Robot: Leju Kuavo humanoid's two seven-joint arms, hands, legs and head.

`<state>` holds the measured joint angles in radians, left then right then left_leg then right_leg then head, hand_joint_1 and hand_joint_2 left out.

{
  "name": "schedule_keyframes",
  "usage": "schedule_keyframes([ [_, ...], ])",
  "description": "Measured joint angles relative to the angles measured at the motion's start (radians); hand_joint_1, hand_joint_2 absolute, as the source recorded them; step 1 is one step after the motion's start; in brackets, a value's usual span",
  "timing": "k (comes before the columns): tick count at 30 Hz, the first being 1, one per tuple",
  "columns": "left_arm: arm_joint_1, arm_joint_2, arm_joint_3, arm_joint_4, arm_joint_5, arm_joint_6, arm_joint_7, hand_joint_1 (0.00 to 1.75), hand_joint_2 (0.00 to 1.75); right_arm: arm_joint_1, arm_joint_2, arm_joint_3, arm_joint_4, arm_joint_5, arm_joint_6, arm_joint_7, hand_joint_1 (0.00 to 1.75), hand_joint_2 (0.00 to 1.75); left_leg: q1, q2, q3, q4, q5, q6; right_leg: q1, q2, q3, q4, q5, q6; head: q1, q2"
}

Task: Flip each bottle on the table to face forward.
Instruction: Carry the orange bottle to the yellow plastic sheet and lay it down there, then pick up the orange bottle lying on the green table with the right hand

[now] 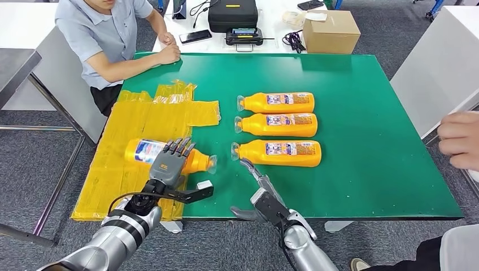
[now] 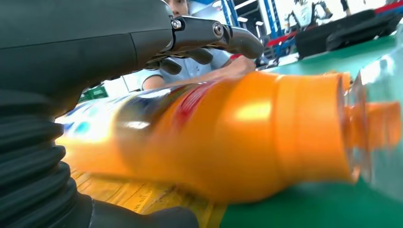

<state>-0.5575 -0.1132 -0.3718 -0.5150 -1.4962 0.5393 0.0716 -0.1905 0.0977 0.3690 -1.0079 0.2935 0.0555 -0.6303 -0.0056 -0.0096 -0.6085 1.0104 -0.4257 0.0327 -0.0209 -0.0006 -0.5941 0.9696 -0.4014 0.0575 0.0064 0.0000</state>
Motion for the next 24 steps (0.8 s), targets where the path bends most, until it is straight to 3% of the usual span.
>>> schedule_keyframes([
  [7, -0.015, -0.013, -0.002, 0.008, 0.057, -0.051, 0.004, 0.00, 1.75, 0.011, 0.000, -0.016, 0.000, 0.014, -0.002, 0.013, 0.00, 1.75, 0.000, 0.001, 0.004, 0.000, 0.000, 0.000, 0.000, 0.000, 0.003, 0.000, 0.000, 0.000, 0.000, 0.000],
  [11, 0.000, -0.025, 0.008, 0.001, 0.138, 0.006, -0.054, 0.00, 1.75, 0.021, 0.000, -0.025, -0.002, 0.023, -0.005, 0.015, 0.00, 1.75, 0.000, 0.000, 0.004, 0.000, 0.000, 0.000, 0.000, 0.000, 0.003, 0.000, 0.000, 0.000, 0.000, 0.000],
  [16, 0.020, -0.032, 0.009, -0.008, 0.131, 0.059, -0.039, 0.00, 1.75, 0.028, 0.000, -0.035, -0.003, 0.029, -0.011, 0.015, 0.00, 1.75, 0.000, 0.000, 0.002, 0.000, 0.000, 0.000, 0.000, 0.000, 0.002, 0.000, 0.000, 0.000, 0.000, 0.000],
  [24, 0.100, -0.047, 0.000, -0.106, 0.150, 0.154, -0.091, 0.00, 1.75, 0.044, 0.000, -0.041, -0.010, 0.040, -0.026, 0.011, 0.00, 1.75, 0.000, 0.000, -0.001, 0.000, 0.000, 0.000, 0.000, 0.000, -0.001, 0.000, 0.000, 0.000, 0.000, 0.000],
])
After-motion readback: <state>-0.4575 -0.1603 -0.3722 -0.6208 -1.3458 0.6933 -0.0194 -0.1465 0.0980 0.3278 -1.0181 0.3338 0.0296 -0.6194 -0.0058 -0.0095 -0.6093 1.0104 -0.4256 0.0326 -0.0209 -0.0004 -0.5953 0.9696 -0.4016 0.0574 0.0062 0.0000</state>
